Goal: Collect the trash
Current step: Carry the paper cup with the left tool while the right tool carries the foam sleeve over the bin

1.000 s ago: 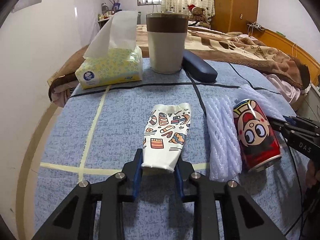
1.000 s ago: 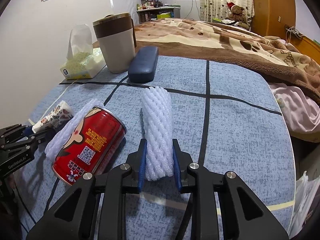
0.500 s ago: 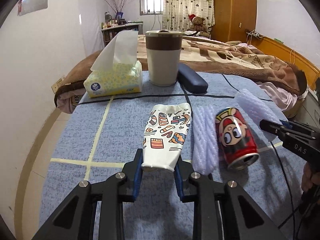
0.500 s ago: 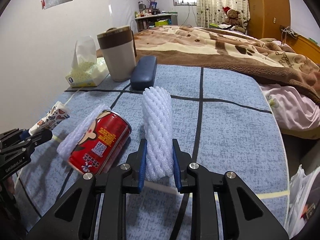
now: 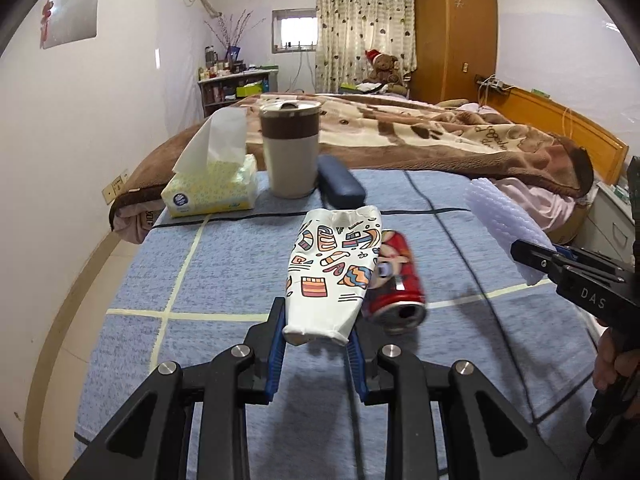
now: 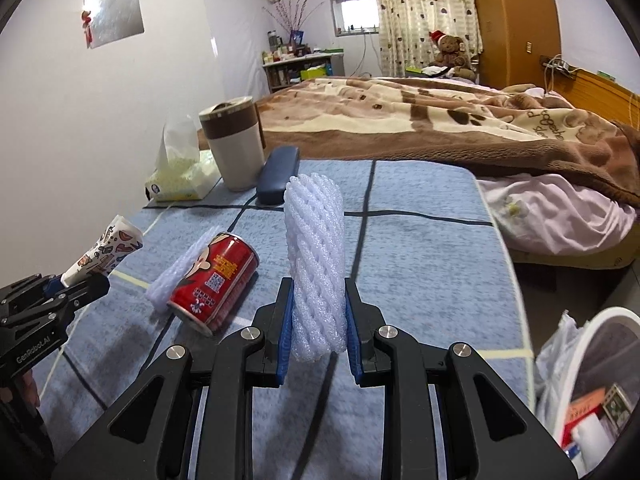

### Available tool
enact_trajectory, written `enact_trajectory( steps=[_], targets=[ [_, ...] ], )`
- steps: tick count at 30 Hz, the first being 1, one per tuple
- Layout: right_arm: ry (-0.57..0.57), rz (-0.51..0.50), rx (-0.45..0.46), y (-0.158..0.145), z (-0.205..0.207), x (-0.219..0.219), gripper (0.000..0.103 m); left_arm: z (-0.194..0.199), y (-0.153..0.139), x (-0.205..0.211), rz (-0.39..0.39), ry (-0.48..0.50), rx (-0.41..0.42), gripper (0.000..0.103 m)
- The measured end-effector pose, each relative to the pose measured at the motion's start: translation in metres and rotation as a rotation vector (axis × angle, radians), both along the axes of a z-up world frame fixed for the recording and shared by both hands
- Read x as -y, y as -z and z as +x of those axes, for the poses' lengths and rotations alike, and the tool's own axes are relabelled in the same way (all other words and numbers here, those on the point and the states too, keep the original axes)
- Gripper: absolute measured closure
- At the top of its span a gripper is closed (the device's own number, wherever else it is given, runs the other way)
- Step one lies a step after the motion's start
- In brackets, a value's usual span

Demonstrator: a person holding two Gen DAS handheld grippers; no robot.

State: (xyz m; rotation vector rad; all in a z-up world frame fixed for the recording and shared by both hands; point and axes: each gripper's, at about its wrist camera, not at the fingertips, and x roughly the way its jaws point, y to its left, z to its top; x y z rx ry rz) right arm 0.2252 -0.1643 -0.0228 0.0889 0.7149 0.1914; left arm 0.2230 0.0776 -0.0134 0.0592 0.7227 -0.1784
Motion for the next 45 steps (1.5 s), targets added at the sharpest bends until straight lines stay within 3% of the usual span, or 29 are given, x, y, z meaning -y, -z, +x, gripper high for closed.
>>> enact_trajectory(
  steps=[10, 21, 35, 45],
  targets=[
    [0.049, 0.002, 0.055, -0.016, -0.037, 0.034, 0.080, -0.042, -0.022, 0.046, -0.021, 0.072, 0.071, 0.075],
    [0.137, 0.027, 0.102, -0.030, -0.073, 0.076, 0.080, -0.067, -0.032, 0.101, -0.043, 0.166, 0.090, 0.075],
    [0.356, -0.058, 0.144, -0.033, -0.115, 0.143, 0.079, -0.090, -0.044, 0.195, -0.087, 0.340, 0.112, 0.075],
    [0.462, -0.064, 0.136, -0.034, -0.142, 0.181, 0.079, -0.104, -0.044, 0.264, -0.097, 0.464, 0.108, 0.075]
  ],
)
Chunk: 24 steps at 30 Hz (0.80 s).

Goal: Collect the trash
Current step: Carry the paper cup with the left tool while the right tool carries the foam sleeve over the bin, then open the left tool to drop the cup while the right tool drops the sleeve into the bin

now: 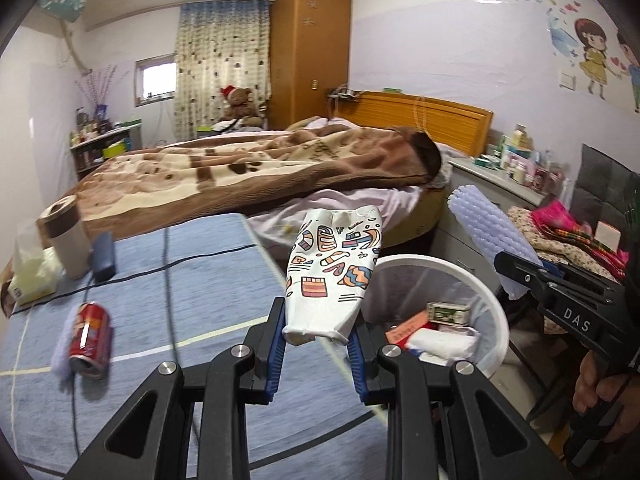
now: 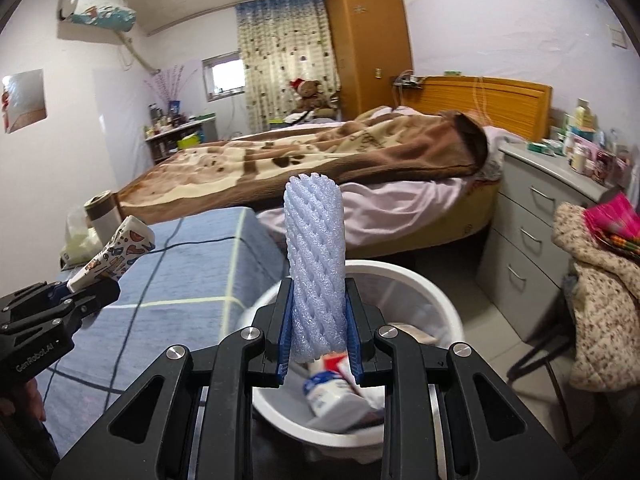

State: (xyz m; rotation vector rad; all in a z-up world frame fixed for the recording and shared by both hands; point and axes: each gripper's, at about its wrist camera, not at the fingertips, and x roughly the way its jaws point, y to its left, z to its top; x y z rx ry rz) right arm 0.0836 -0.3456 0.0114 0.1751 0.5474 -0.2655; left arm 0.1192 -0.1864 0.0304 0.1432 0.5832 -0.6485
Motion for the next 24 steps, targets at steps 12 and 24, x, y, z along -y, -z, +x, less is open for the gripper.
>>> enact_trajectory(
  steps=[12, 24],
  targets=[
    [0.083, 0.028, -0.039, 0.014, -0.017, 0.036, 0.079, -0.021, 0.007, 0.072, 0.033, 0.112, -0.005, 0.074],
    [0.119, 0.064, -0.117, 0.034, -0.015, 0.057, 0.079, -0.015, 0.042, 0.124, 0.090, 0.196, -0.078, 0.074]
  ],
)
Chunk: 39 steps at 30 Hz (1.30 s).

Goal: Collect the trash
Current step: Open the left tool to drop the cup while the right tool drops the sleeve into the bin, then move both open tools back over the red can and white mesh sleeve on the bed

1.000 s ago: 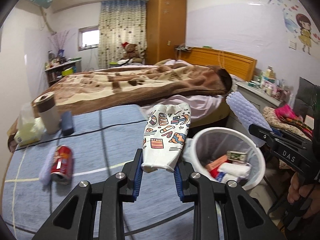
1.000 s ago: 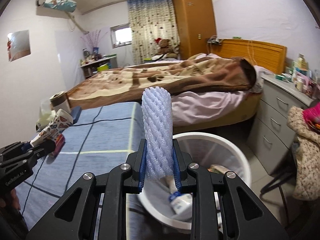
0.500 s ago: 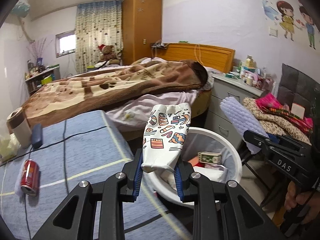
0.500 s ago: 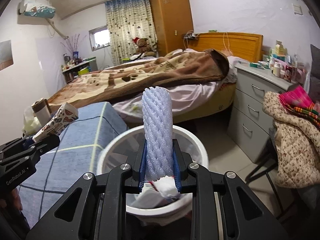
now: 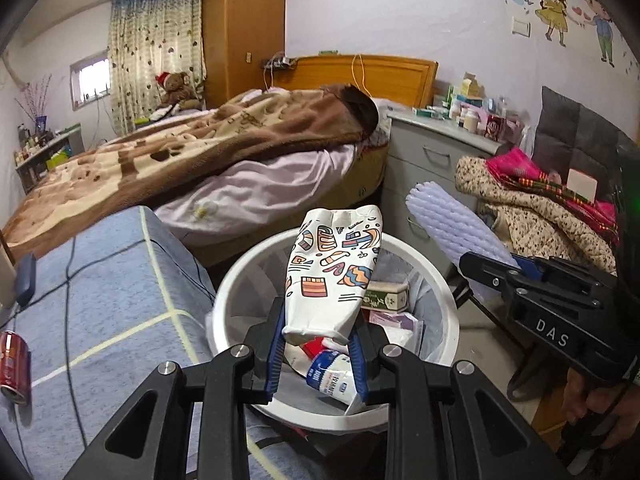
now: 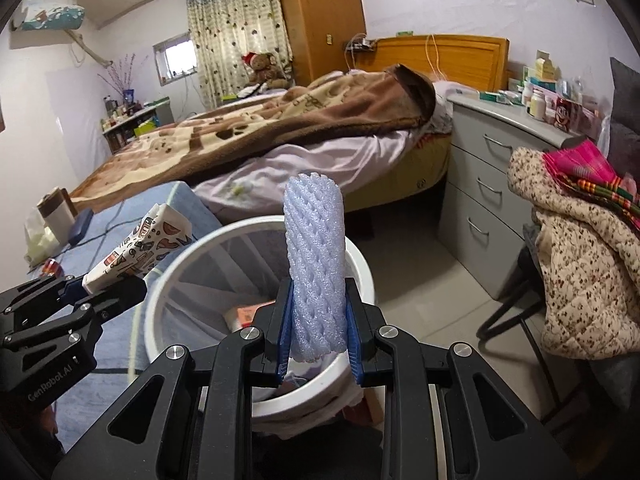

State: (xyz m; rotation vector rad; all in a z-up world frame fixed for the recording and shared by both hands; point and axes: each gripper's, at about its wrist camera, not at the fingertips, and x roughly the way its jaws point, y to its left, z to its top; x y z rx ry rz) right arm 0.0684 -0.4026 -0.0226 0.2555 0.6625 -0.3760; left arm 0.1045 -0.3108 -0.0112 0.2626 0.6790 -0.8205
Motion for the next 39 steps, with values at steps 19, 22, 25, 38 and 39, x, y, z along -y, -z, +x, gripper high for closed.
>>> enact_trajectory(
  steps=[19, 22, 25, 38, 39],
  targets=[
    [-0.009, -0.005, -0.054, 0.008, 0.009, -0.001, 0.054, 0.015, 0.010, -0.002, -0.016, -0.038, -0.028, 0.049],
    [-0.009, -0.011, -0.045, 0.006, 0.008, -0.002, 0.047, 0.014, 0.008, -0.005, -0.018, -0.045, -0.021, 0.048],
    [-0.006, -0.007, -0.038, 0.005, 0.009, -0.002, 0.047, 0.014, 0.006, -0.009, -0.028, -0.054, -0.026, 0.048],
    [-0.011, -0.020, 0.012, -0.006, 0.006, -0.014, 0.047, 0.012, -0.007, -0.041, -0.059, -0.105, -0.018, 0.047],
    [-0.014, -0.021, 0.015, -0.006, 0.006, -0.016, 0.047, 0.012, -0.008, -0.044, -0.055, -0.114, -0.010, 0.047]
  ],
)
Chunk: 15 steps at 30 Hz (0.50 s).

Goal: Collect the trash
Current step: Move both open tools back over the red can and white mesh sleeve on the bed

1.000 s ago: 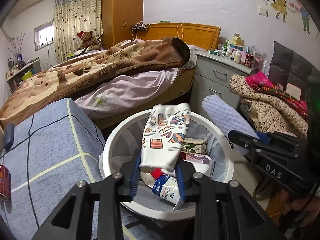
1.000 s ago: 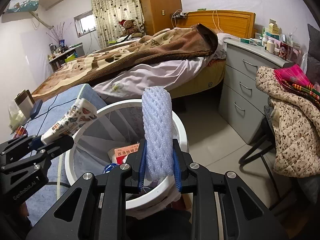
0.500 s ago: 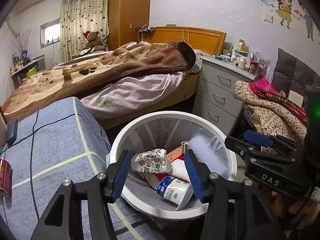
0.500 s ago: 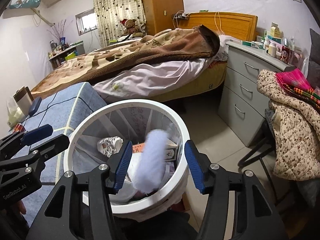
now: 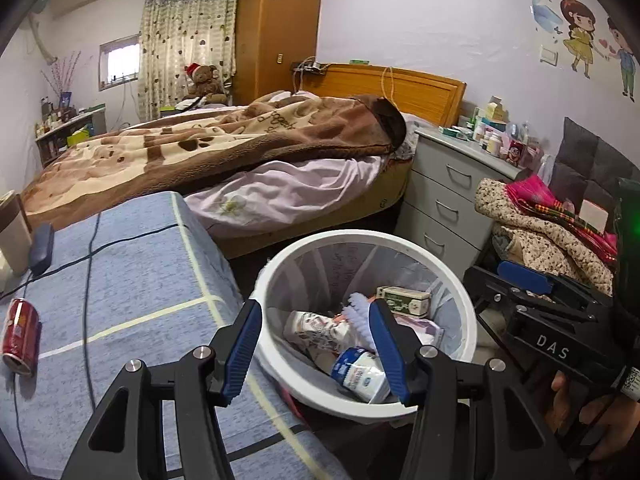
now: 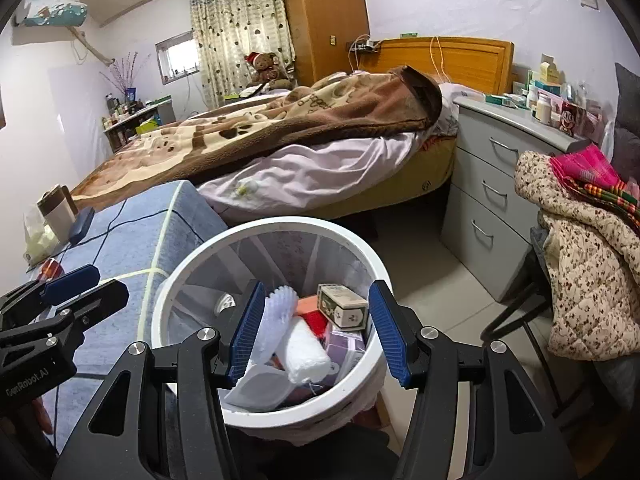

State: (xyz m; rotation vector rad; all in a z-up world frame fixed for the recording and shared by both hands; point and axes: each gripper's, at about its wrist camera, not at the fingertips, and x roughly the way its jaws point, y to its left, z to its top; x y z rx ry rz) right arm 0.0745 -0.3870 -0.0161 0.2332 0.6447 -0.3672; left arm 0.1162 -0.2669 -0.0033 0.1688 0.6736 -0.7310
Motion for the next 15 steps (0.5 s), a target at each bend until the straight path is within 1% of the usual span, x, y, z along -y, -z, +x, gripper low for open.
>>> enact_trajectory(
  steps=[8, 9, 11, 15],
  targets=[
    [-0.034, 0.006, 0.023, -0.003, 0.007, -0.016, 0.047, 0.001, -0.008, -0.034, -0.012, -0.059, 0.026, 0.046],
    [-0.042, 0.007, 0.026, -0.003, 0.009, -0.019, 0.045, 0.002, -0.008, -0.039, -0.014, -0.068, 0.027, 0.045],
    [-0.058, 0.009, 0.032, -0.004, 0.012, -0.025, 0.037, 0.003, -0.009, -0.049, -0.017, -0.085, 0.031, 0.040],
    [-0.091, 0.009, 0.039, -0.006, 0.020, -0.039, 0.037, 0.009, -0.013, -0.078, -0.033, -0.136, 0.034, 0.040]
  ],
)
